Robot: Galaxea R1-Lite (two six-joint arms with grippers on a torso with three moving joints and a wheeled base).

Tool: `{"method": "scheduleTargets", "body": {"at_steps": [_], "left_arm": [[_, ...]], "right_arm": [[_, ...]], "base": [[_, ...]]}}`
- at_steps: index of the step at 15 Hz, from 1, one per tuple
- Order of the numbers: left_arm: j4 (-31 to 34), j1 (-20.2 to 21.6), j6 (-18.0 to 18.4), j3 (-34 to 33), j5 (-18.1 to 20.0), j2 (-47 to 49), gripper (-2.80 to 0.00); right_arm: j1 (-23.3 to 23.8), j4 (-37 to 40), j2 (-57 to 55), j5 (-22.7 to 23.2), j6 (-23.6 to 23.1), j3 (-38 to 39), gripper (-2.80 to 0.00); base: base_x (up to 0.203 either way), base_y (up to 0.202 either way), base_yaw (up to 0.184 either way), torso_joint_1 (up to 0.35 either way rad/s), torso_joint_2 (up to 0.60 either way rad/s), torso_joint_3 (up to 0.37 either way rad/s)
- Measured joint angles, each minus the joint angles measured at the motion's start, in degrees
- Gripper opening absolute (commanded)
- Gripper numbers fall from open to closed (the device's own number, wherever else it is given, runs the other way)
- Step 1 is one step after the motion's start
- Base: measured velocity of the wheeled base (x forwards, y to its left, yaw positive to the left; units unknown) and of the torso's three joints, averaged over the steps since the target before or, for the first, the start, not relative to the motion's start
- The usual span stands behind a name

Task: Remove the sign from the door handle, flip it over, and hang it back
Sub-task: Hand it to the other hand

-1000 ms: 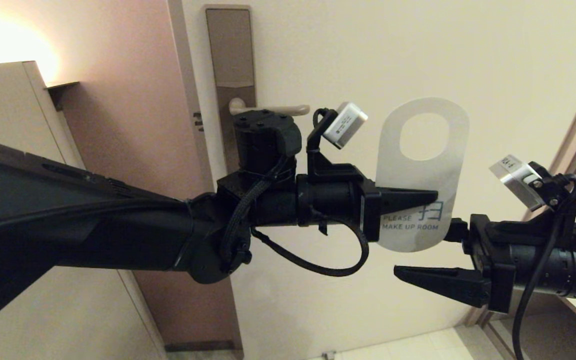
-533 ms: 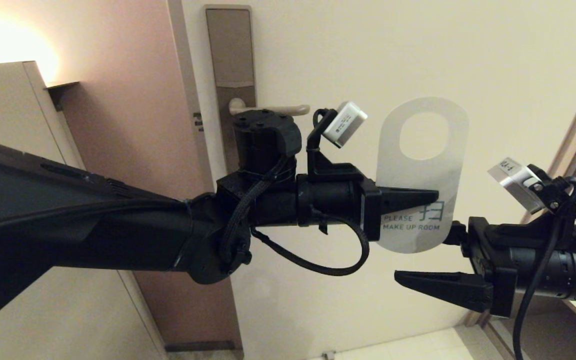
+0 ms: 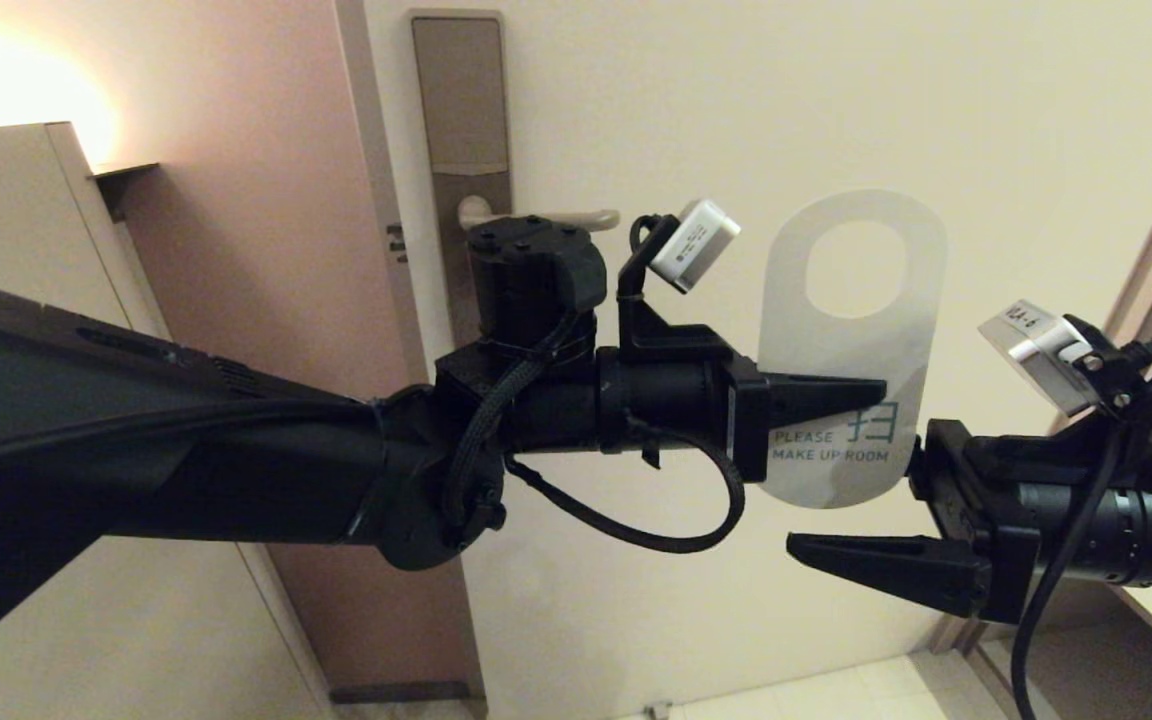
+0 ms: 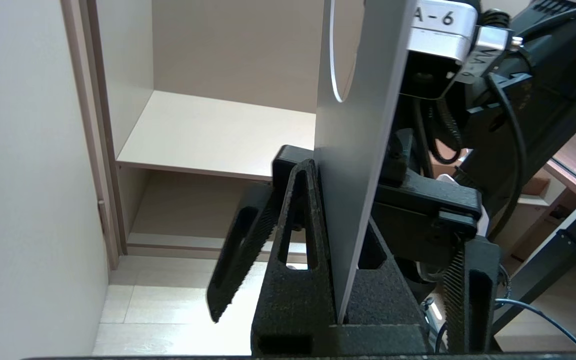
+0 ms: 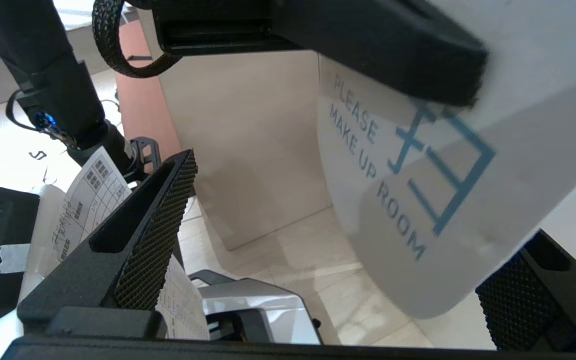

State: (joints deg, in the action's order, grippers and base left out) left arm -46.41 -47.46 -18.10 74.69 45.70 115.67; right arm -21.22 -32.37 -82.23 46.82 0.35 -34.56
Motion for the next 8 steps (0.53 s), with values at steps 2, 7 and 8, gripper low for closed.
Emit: {"method": "scheduleTargets", "body": {"at_steps": [2, 7, 8], "left_arm": [[0.0, 0.0, 0.0, -0.1, 0.0, 0.0, -2.80], [0.0, -0.1, -0.4, -0.4, 0.0, -0.3, -2.80], [0.0, -0.1, -1.0, -0.4, 0.0, -0.4, -2.80]], "right_arm": [[0.0, -0.8, -0.3, 1.6, 0.0, 0.0, 0.00], [0.1, -2.5, -0.9, 3.7, 0.1, 0.2, 0.00], [0.1, -2.5, -1.0, 3.7, 0.1, 0.1, 0.00]], "base": [[0.000, 0.000, 0.000, 0.000, 0.00, 0.000], [0.000, 0.000, 0.000, 0.000, 0.00, 0.000], [0.000, 0.000, 0.000, 0.000, 0.00, 0.000]]}}
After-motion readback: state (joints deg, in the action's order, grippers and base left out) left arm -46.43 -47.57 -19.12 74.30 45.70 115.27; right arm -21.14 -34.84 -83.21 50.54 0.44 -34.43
